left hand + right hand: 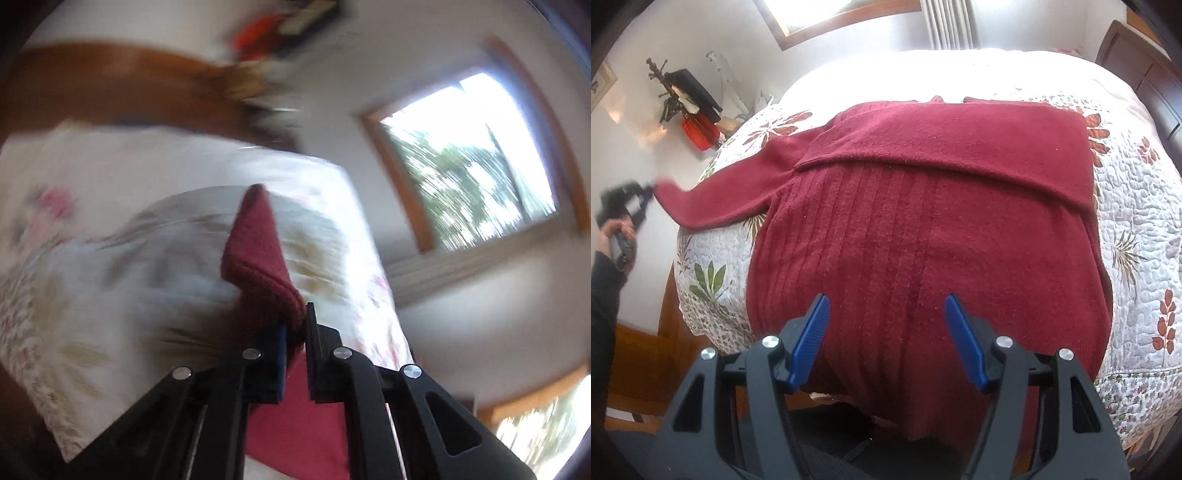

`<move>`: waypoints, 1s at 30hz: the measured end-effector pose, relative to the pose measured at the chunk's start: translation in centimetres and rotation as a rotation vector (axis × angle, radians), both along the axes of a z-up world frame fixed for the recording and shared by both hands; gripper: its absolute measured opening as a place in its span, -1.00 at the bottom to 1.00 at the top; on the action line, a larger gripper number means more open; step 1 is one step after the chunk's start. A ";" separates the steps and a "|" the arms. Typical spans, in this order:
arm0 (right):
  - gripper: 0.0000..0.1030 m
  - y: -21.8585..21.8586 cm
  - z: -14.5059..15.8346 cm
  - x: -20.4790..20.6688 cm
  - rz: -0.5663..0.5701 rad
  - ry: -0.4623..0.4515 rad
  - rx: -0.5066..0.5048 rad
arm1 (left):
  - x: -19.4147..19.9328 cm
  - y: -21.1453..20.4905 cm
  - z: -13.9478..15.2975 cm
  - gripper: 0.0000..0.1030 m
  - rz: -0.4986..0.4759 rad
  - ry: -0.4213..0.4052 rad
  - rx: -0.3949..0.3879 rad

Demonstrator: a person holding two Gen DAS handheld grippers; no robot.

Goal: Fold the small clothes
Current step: 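Lift the other sleeve with the left tool and fold it across the body, then grasp the sweater hem with the right tool and lift it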

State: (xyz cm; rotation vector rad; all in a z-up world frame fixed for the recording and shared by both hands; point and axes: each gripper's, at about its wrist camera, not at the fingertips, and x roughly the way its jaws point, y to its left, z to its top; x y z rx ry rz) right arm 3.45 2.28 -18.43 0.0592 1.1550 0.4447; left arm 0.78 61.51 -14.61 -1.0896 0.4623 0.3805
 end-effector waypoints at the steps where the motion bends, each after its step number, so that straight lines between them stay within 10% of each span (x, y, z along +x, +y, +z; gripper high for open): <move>1: 0.26 -0.2 -0.1 0.1 -0.006 0.005 0.007 | 1.1 -1.6 1.7 -0.85 -0.050 -0.020 0.040; 9: 0.26 -4.0 -0.6 0.5 -0.113 0.052 0.107 | 12.5 -19.8 8.9 -0.85 -0.523 -0.108 0.231; 21: 0.26 -12.7 0.1 0.9 -0.317 0.044 0.172 | 21.0 -42.2 -5.2 -0.84 -1.018 0.195 0.221; 25: 0.56 -14.3 0.9 3.4 -0.331 0.041 0.279 | 19.4 -45.1 -6.6 -0.27 -1.064 0.246 0.221; 30: 0.47 -14.7 -0.4 10.2 -0.277 0.164 0.527 | 15.5 -43.3 -3.4 0.28 -1.059 0.186 0.261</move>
